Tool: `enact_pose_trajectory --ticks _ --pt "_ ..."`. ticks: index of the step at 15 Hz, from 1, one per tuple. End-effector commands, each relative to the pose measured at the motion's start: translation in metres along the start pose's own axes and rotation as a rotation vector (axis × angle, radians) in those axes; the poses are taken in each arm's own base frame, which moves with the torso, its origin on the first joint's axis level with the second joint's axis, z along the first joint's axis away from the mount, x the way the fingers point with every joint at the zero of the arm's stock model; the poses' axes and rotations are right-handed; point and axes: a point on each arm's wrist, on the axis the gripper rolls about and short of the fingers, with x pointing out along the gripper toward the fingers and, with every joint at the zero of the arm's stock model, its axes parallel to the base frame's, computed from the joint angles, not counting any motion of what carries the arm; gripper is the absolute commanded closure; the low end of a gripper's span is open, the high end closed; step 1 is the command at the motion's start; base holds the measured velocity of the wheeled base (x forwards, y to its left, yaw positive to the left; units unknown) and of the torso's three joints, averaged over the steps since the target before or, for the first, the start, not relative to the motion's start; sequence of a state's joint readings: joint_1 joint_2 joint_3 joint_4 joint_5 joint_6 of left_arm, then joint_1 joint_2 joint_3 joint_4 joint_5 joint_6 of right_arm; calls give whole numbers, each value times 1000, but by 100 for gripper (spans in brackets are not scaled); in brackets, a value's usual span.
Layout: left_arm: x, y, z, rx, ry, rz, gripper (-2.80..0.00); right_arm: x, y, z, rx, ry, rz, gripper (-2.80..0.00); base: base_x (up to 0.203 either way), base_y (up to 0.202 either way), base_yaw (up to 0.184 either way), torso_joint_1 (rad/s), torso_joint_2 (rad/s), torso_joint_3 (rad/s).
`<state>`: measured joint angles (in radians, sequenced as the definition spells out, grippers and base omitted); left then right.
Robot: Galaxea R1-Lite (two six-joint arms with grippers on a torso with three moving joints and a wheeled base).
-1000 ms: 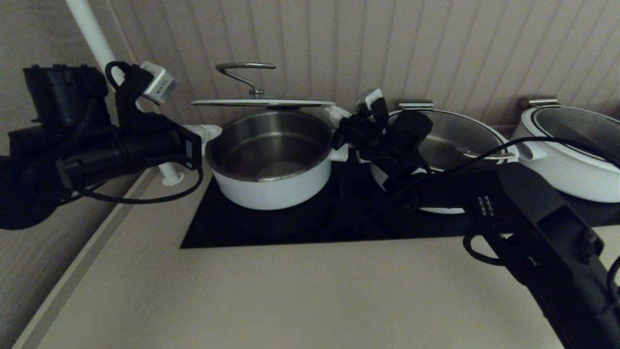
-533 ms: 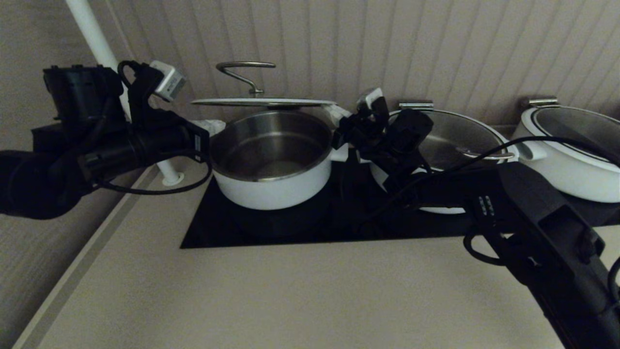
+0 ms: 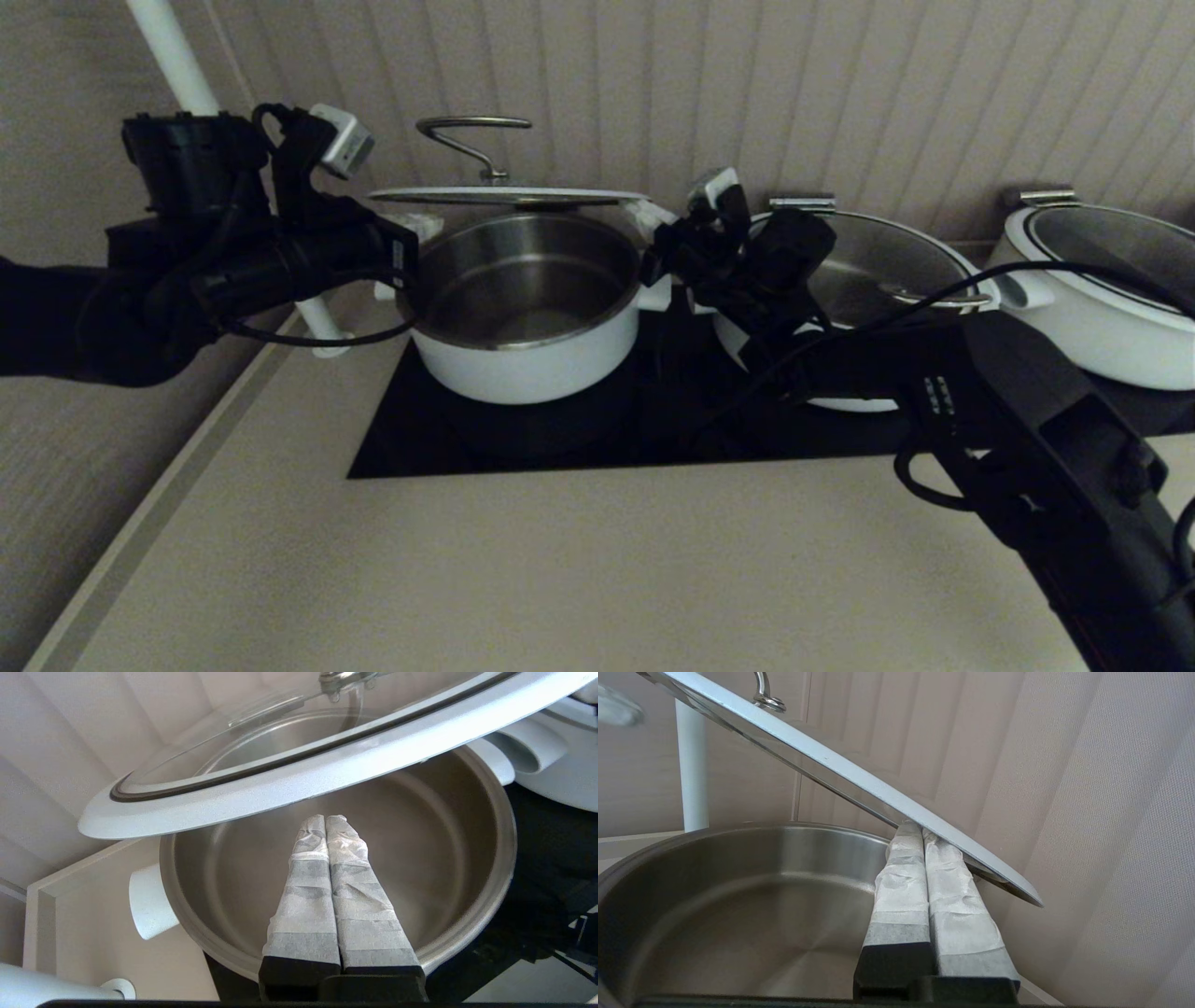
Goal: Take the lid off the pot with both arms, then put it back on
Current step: Open the pot lid completely
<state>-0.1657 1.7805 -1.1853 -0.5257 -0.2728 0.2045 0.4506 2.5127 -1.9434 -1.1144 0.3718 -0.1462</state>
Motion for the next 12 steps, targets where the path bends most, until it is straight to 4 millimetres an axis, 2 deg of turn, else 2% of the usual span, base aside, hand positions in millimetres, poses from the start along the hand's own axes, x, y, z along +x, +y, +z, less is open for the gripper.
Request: enact_pose_trajectory --ticks 1,12 --pt "7 1 -4 1 5 -2 0 0 0 3 -5 -11 1 0 0 0 0 0 0 0" --pt "29 10 3 11 -30 42 0 2 3 7 -5 -19 7 0 0 0 0 0 0 0"
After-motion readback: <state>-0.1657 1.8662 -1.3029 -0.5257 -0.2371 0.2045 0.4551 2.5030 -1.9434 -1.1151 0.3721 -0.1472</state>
